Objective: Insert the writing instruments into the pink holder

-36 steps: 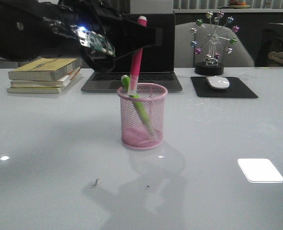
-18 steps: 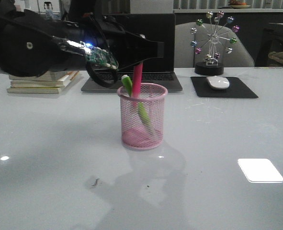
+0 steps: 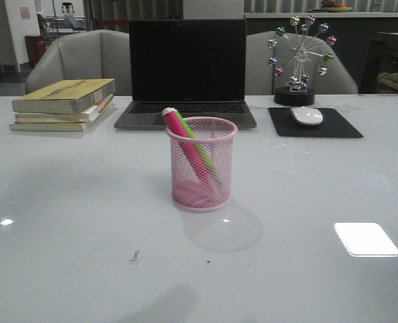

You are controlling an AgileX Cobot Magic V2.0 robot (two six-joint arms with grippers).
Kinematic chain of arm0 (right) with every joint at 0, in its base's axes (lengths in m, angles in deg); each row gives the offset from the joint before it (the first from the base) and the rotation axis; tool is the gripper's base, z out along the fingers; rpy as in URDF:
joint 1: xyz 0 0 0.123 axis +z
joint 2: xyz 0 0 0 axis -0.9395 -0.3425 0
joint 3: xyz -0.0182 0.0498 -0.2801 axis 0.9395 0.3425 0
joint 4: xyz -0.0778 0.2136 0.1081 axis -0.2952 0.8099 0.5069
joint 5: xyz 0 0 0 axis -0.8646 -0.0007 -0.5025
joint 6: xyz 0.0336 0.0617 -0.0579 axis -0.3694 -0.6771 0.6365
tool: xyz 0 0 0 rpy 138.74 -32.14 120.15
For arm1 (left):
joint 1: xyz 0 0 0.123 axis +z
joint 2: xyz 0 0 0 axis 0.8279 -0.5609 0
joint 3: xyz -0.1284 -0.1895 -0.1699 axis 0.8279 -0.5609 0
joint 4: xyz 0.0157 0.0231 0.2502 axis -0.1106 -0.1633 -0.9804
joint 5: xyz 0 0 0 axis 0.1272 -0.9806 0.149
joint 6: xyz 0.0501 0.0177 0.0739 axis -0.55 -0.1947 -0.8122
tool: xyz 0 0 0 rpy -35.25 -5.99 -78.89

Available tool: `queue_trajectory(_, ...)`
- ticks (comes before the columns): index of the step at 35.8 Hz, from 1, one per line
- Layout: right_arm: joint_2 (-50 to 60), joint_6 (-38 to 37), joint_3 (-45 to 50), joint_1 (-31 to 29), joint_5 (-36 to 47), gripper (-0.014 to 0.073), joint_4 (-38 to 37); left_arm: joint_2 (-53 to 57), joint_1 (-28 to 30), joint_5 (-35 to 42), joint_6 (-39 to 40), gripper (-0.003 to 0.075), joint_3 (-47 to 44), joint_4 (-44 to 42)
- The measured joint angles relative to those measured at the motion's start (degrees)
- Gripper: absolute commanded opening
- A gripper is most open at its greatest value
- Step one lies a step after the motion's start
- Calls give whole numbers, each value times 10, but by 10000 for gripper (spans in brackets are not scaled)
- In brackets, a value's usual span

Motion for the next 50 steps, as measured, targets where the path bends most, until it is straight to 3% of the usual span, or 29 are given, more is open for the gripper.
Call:
queue_trajectory(11,0,0,0,0,25,393,21,167,136,-160,-37,424,-4,-6)
queue_trajectory(25,0,0,0,0,26,393,22,348,250,-253,-41,424,-92,-6)
queue_trajectory(38,0,0,0,0,26,393,23,491,265,-347,-41,423,-254,-4)
queue_trajectory(47,0,0,0,0,16,390,23,509,265,-357,-41,383,-283,0)
queue_trajectory(50,0,0,0,0,15,340,23,509,265,-355,-41,383,-283,0)
